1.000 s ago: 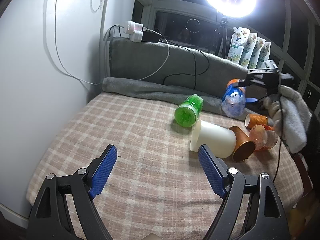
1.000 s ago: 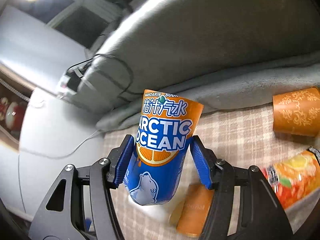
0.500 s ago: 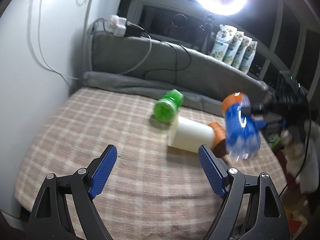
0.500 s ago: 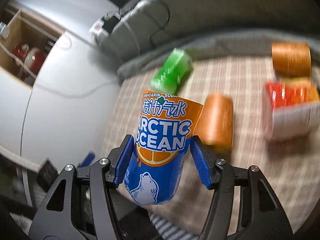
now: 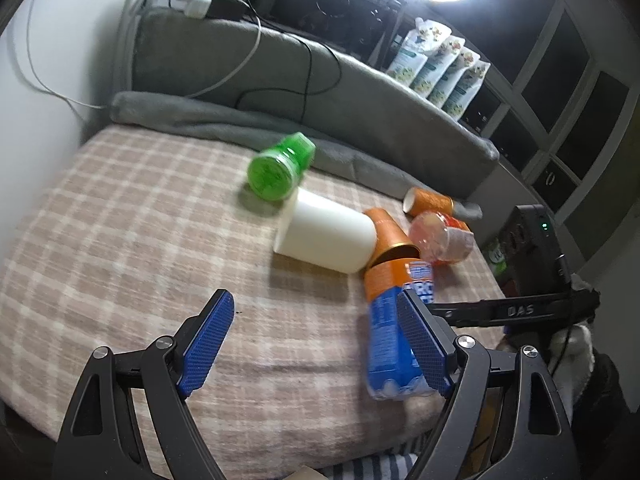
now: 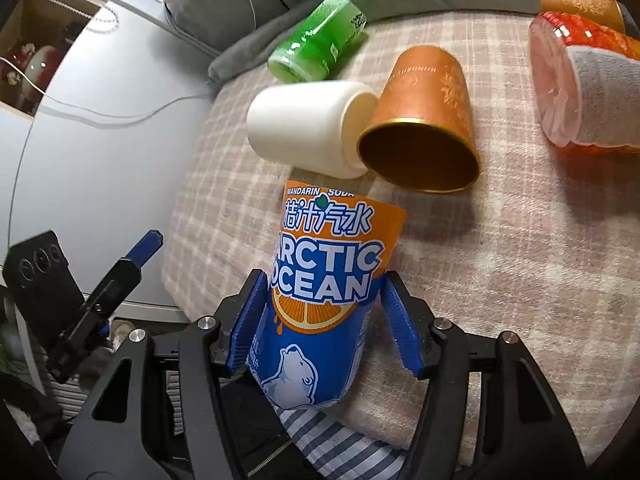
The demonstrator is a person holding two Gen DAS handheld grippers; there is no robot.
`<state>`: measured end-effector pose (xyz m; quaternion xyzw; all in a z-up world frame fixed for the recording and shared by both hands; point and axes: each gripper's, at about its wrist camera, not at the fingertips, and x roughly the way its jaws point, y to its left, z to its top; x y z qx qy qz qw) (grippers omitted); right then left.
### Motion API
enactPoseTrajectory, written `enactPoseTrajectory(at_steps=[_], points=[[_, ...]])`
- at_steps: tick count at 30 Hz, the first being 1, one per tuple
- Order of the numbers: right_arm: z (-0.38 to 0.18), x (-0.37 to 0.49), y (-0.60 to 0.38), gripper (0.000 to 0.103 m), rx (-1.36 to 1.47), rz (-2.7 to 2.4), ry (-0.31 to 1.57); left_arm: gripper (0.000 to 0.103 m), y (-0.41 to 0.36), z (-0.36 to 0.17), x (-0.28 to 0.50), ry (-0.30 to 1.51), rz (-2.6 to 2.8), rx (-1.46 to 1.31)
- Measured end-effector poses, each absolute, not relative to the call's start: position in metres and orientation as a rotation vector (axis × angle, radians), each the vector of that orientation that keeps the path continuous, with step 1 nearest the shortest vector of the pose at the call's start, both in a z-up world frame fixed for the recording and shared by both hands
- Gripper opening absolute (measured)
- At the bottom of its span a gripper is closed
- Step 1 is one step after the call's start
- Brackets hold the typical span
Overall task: Flip cup upright
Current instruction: 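Lift the cup with the right tool and carry it toward the left tool, then close the left tool on the cup while the right tool opens and releases it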
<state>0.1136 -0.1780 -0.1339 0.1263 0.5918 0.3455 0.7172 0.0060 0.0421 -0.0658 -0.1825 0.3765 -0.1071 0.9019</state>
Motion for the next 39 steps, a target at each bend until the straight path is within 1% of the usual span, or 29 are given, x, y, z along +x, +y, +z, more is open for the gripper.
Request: enactPoseTrajectory(at_steps=[3,5,9,12,16,20,22,23,28,39], points=[[-0.136,0.114,-0.172,0.067,0.247,0.757,1.302,0.084,0.042,-0.069,0.01,0.806,-0.241,-0.397],[-0.137,0.114,-0.169,0.067,0.234,0.747,1.299,0.084,0.043,-0.072,0.012,0.825,-0.255,-0.417],[-0.133,0.111,-0.167,0.073,0.197,0.723,1.267,0.084,0.043,-0.076,0.018,0.854,-0.272,-0.438],[-0.127,0.105,-0.176,0.074,0.215,0.721,1.233,0.084,0.039,-0.077,0.025,0.874,-0.29,-0.43],[-0.112,0.088,-0.203,0.075,0.229,0.673,1.139,0.084,0.032,-0.082,0.038,0.919,-0.345,-0.442],[-0.101,0.066,-0.239,0.075,0.244,0.574,1.032,0.084,0.015,-0.088,0.058,1.001,-0.436,-0.445],[-0.1,0.055,-0.255,0.077,0.26,0.53,1.0,0.084,0.007,-0.092,0.067,1.039,-0.473,-0.46],[-0.1,0.051,-0.262,0.078,0.27,0.515,0.992,0.084,0.004,-0.097,0.075,1.07,-0.49,-0.476],[-0.107,0.034,-0.291,0.078,0.331,0.449,0.98,0.084,-0.01,-0.11,0.095,1.159,-0.542,-0.527],[-0.11,0.031,-0.3,0.078,0.354,0.421,0.971,0.082,-0.024,-0.127,0.114,1.209,-0.538,-0.519]])
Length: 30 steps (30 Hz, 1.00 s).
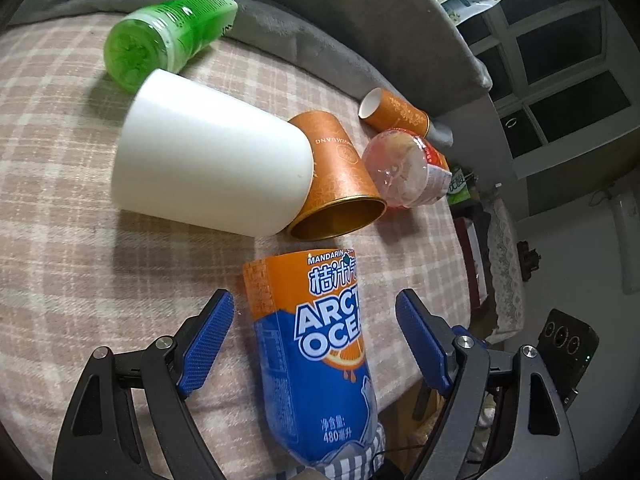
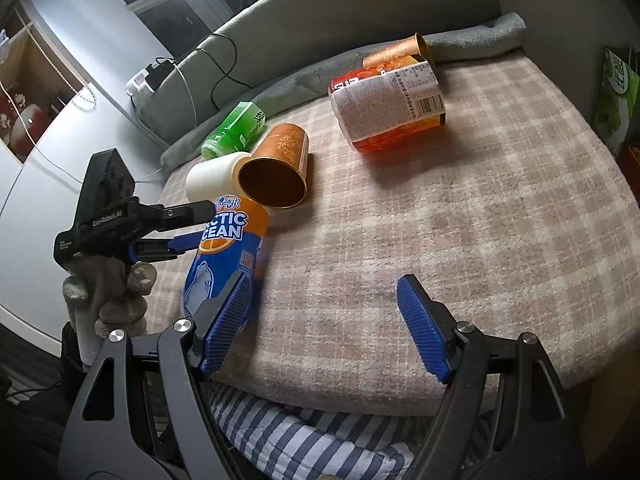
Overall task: Flip cup upright
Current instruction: 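Close the left tool on the cup while the right tool opens and releases it, then rotate the cup in the left tool so its open rim faces up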
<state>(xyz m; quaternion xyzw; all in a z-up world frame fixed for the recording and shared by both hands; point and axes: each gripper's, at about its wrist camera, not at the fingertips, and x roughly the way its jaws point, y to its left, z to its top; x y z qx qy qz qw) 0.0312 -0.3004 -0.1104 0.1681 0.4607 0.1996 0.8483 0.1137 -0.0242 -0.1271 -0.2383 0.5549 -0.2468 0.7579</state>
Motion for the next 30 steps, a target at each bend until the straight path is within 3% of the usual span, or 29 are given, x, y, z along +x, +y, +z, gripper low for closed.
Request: enactPoseTrajectory(at_steps=[6,11,18,30], points=[[-0.113,0.032,-0.302,0.078,0.36,0.41,0.975,0.081,-0.025,-0.139,0.12,1.244,-0.548,-0.532],[-0.117,0.033,-0.31,0.078,0.382,0.383,0.977,0.063,-0.027,-0.144,0.122,1.26,-0.533,-0.506],[-0.118,0.033,-0.311,0.079,0.393,0.382,0.976,0.063,-0.029,-0.132,0.116,1.215,-0.529,-0.465],[-0.117,0.033,-0.308,0.079,0.394,0.386,0.968,0.062,-0.048,-0.086,0.089,0.965,-0.479,-0.269]])
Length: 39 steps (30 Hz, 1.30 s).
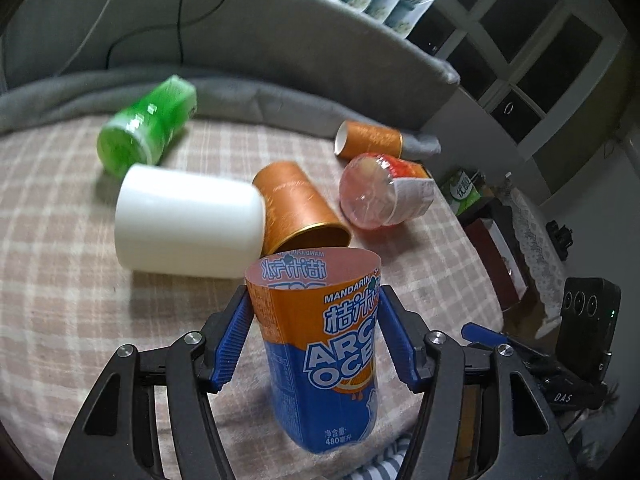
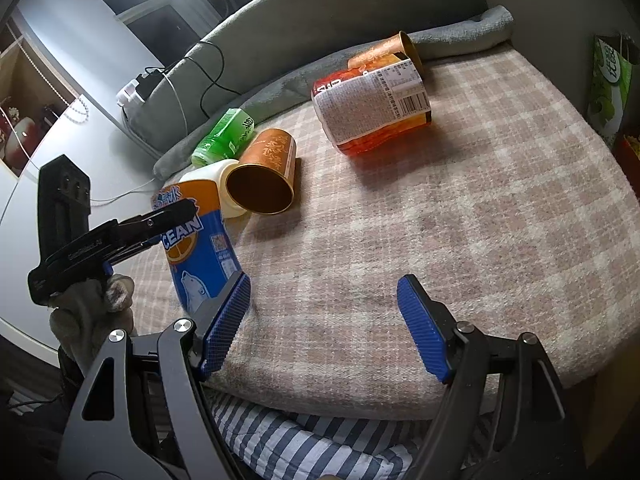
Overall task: Flip cup upright
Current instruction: 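Rotate the cup in the left tool so its open rim faces up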
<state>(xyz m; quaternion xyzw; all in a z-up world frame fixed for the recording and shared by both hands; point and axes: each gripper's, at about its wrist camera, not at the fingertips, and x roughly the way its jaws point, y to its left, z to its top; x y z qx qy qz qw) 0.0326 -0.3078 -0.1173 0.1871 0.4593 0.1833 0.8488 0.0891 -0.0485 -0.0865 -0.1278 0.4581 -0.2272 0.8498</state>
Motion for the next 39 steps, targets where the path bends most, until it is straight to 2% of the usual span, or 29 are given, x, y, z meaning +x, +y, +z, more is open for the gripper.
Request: enactPoseTrajectory(at_steps=[15,39], points=[[-0.108,0.029,-0.31,0.079,0.363,0.355,0.91,0.062,-0.076,-0.064,0.071,0.799,-0.423,-0.096],[-0.108,0.026,-0.319,0.079,0.381,0.334,0.904,0.062,-0.097,-0.064,0.062,0.738,-0.405,0.001]])
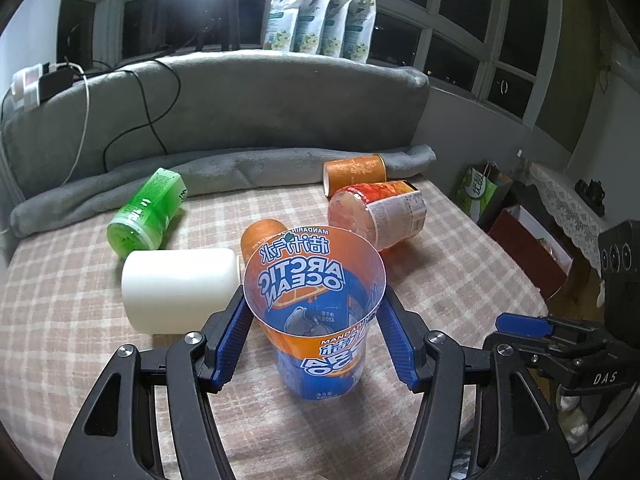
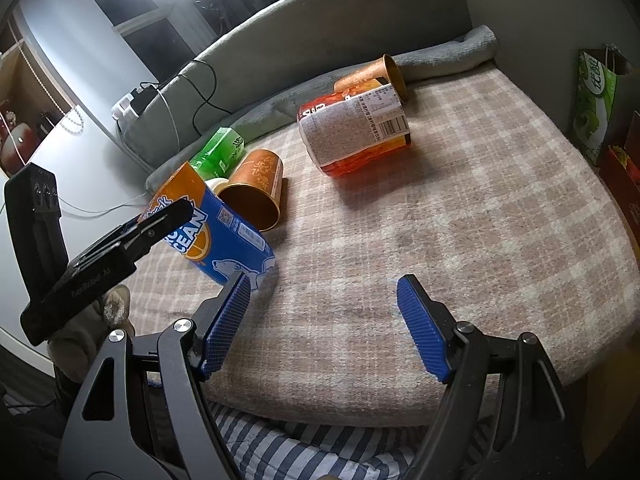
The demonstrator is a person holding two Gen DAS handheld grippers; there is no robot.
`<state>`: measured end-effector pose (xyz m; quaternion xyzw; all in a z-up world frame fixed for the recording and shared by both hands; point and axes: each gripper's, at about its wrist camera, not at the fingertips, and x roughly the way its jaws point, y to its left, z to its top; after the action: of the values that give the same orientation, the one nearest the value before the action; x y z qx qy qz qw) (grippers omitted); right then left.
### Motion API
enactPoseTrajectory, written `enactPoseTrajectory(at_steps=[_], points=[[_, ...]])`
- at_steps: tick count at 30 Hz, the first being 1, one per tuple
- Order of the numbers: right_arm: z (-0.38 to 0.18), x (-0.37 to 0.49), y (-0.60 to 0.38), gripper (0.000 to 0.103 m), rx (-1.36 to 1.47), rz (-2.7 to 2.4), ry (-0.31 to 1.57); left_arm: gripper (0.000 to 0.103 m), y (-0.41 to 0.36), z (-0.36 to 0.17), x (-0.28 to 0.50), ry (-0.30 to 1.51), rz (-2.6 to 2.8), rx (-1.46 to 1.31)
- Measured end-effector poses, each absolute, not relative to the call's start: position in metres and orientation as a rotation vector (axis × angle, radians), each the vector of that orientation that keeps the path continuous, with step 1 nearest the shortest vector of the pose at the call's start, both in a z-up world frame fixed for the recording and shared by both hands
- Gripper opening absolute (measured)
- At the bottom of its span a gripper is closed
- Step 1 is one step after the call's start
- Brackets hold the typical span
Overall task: Flip cup upright
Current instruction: 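Rotate the cup in the left tool so its open rim faces up, then lower the cup rim-up onto the table and open the left tool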
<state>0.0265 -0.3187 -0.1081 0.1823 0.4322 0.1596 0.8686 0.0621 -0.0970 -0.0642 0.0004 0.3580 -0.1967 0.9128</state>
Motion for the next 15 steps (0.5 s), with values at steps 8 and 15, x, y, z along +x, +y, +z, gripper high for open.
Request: enactPoseTrajectory(at_steps=[8,15], points=[[-0.106,0.025,-0.322,0.079,0.382,0.328,0.896,0.062,-0.108,-0.065,0.052,0.709,-0.41,0.047],[-0.105,0.024,-0.322,0.079,0.381,0.323,0.888,0.064,-0.11,-0.066,0.048,0.718,-0.423,0.05]])
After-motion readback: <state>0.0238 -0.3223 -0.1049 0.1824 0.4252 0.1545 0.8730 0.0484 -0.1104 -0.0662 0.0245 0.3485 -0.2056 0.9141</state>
